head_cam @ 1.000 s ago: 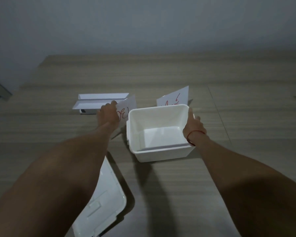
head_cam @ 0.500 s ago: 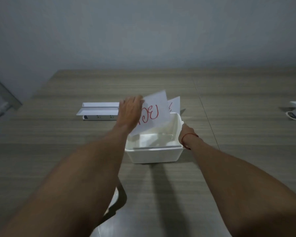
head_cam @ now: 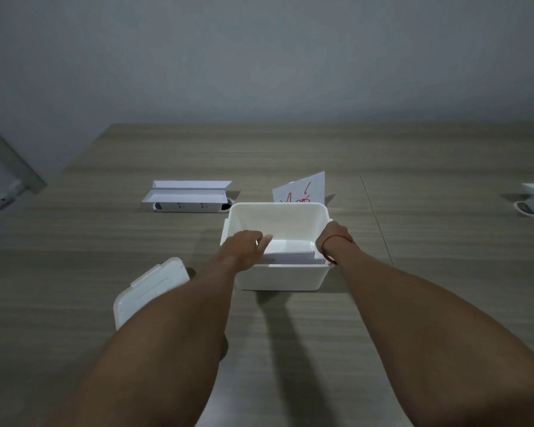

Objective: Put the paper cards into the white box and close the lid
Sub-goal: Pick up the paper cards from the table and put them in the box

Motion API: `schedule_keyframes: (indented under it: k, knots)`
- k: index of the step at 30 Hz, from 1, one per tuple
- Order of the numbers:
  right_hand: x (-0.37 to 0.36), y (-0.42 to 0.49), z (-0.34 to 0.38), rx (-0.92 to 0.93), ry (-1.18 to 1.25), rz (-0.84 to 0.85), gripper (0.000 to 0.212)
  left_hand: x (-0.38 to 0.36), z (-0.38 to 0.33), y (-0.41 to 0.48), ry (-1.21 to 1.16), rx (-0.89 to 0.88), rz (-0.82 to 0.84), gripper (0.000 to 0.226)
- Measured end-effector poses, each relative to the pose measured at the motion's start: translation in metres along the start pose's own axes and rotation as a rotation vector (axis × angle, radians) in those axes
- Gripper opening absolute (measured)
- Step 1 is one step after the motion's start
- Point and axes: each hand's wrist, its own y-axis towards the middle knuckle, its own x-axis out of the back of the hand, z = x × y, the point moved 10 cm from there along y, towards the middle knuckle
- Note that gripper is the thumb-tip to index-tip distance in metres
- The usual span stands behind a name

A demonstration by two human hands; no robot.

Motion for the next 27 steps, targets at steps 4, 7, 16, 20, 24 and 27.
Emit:
schedule_keyframes:
  k: [4, 7, 16, 20, 24, 27]
  knots:
    - [0.012, 0.012, 0.022, 0.044, -0.035, -0.056, 0.042, 0.036, 0.015, 0.015, 0.066, 0.045, -0.242, 0.032]
    - [0.018, 0.030, 0.042, 0.096, -0.071, -0.105, 0.039, 0.047, 0.027, 0.033, 0.092, 0.092, -0.305, 0.033]
    - [-0.001, 0.095, 0.113, 0.314, -0.221, -0.115, 0.038, 0.024, 0.065, 0.100, -0.260, 0.216, -0.238, 0.045]
    - [-0.008, 0.124, 0.140, 0.370, -0.266, -0.104, 0.043, 0.014, 0.087, 0.118, -0.275, 0.323, -0.238, 0.056]
    - [-0.016, 0.146, 0.153, 0.444, -0.379, -0.085, 0.048, 0.010, 0.094, 0.123, -0.263, 0.353, -0.233, 0.054]
    - [-0.012, 0.155, 0.150, 0.463, -0.470, -0.128, 0.045, 0.010, 0.094, 0.123, -0.268, 0.372, -0.228, 0.053]
